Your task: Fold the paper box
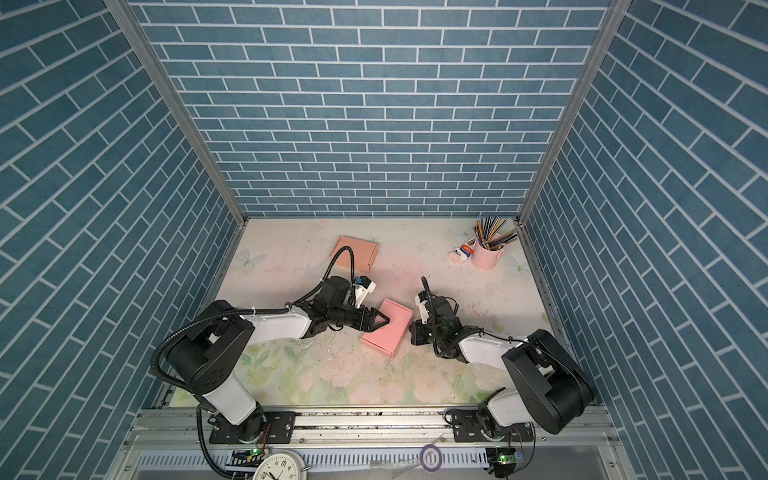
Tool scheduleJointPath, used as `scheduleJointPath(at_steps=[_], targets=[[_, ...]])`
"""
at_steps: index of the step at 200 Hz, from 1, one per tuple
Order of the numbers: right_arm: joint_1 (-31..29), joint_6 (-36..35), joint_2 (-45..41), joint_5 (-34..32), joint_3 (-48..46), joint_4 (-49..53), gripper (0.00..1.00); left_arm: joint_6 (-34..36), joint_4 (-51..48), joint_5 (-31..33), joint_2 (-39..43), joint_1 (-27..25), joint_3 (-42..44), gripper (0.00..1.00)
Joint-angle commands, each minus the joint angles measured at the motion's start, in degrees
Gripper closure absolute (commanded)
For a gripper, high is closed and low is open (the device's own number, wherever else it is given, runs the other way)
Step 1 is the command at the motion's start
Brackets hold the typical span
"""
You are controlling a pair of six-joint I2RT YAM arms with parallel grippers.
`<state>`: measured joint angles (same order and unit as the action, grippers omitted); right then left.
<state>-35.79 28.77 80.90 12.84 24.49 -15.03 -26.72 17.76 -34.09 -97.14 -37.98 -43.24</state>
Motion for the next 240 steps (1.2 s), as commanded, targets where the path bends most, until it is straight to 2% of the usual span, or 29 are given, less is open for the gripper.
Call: scheduleJointPath(at_steps=[1, 50, 90, 128, 158, 192, 240], targets=[[-0.33, 1.63, 1.74, -0.8, 1.23, -1.99, 0.95, -0.83, 2.87, -1.71, -1.28, -0.62, 0.1, 0.21], [-0.62, 2.93, 2.09, 0.38, 0.86, -4.7, 0.97, -0.27, 3.07, -3.18, -2.48, -2.24, -0.88, 0.21], [-0.88, 2.61, -0.33, -1.15, 0.37, -2.82, 0.97, -0.52, 3.17, -2.32, -2.34, -2.22, -0.32, 0.22], [-0.61, 2.76, -3.86, -2.74, -2.93, 0.17, 0.94, -1.69, 4.51, -1.39, 0.93, 0.29, 3.95, 0.21], [-0.85, 4.52, -8.76, -3.58, -6.48, 2.09, 0.92, -0.97, 3.08, -0.15, 4.56, 0.32, 6.71, 0.17], [-3.93, 6.78, -13.89, -5.43, -8.03, 5.76, 0.92, -1.28, 2.37, 1.08, 8.19, -1.13, 9.07, 0.17], [-11.42, 11.01, -16.5, -9.81, -8.58, 9.04, 0.92, -5.71, 5.89, 4.48, 11.93, -4.56, 13.87, 0.17]])
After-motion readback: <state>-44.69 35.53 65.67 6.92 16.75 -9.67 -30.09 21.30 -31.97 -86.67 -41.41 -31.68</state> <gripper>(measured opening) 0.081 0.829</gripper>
